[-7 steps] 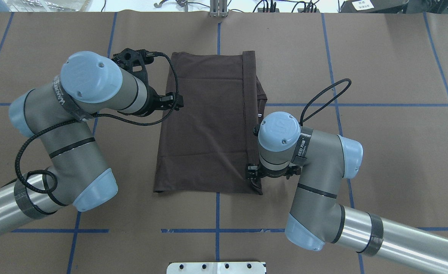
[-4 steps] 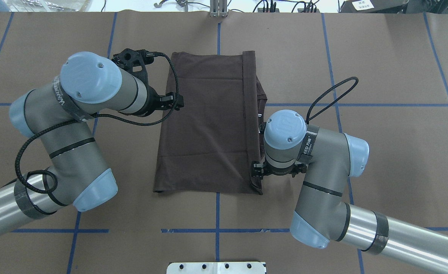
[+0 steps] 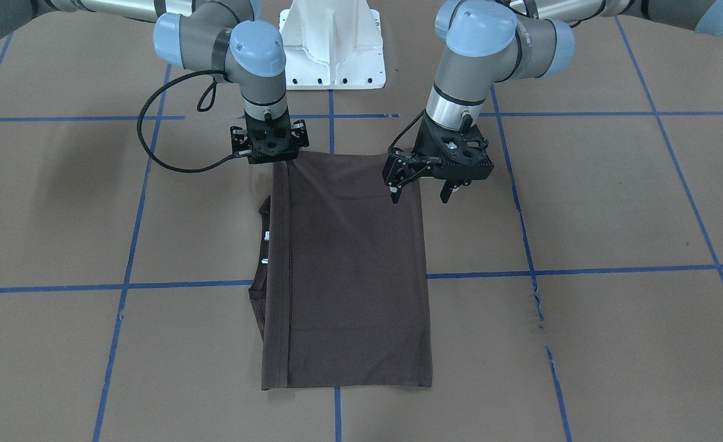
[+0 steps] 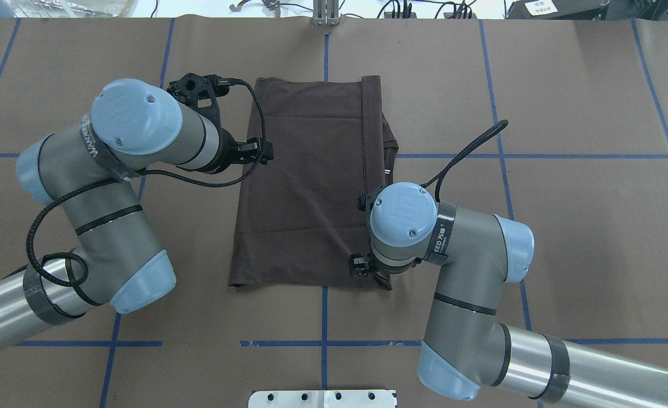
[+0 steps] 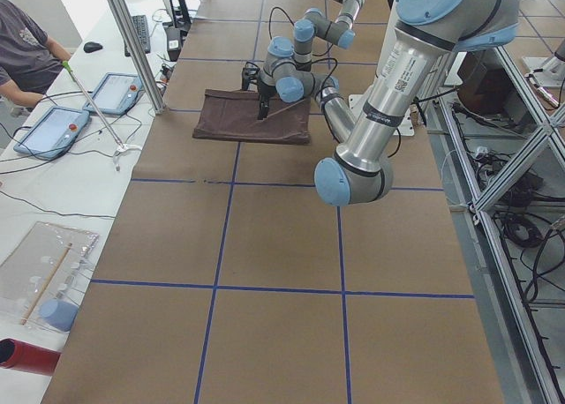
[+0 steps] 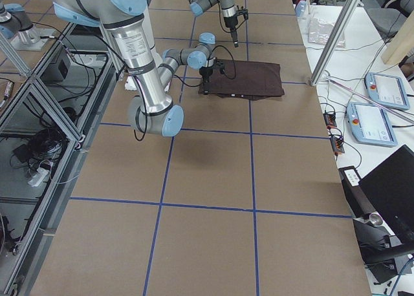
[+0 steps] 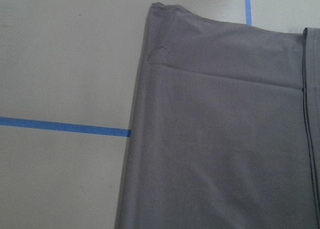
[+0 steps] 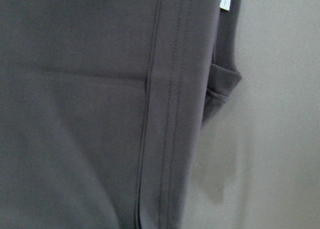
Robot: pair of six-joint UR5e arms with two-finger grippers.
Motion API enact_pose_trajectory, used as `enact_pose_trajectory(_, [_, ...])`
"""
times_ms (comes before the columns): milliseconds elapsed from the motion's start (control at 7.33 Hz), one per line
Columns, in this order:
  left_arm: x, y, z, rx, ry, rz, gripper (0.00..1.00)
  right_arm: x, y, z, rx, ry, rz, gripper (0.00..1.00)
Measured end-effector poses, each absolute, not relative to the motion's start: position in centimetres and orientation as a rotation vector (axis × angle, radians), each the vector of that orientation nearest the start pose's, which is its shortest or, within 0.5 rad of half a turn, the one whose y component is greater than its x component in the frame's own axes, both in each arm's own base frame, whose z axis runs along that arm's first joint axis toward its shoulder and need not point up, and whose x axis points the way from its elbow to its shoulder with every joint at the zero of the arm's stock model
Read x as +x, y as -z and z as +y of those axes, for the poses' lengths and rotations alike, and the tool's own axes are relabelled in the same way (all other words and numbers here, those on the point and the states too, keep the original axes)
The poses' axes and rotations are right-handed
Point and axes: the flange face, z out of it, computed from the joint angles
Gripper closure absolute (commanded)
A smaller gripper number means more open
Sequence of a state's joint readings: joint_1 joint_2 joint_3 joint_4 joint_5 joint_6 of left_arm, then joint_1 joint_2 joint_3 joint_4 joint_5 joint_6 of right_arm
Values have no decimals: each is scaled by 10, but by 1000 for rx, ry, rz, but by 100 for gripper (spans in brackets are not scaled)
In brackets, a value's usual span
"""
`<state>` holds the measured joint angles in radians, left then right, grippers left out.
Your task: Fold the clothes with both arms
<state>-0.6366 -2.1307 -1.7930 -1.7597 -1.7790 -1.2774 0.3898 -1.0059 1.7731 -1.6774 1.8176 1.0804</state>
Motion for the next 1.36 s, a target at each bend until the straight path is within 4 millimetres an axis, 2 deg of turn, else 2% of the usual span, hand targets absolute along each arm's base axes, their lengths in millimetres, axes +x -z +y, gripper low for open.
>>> enact_pose_trajectory(273, [451,-221,-473,265,213,955,0,-560,-267,-340,86,200,-687,7])
enact_pose_trajectory(819, [453,-225,-475,265,212,956,0,-569,-281,-326,89,221,-655,6])
enact_pose_trajectory(1365, [453,-225,-475,265,212,956,0,-565,-282,-333,89,217,-653,2])
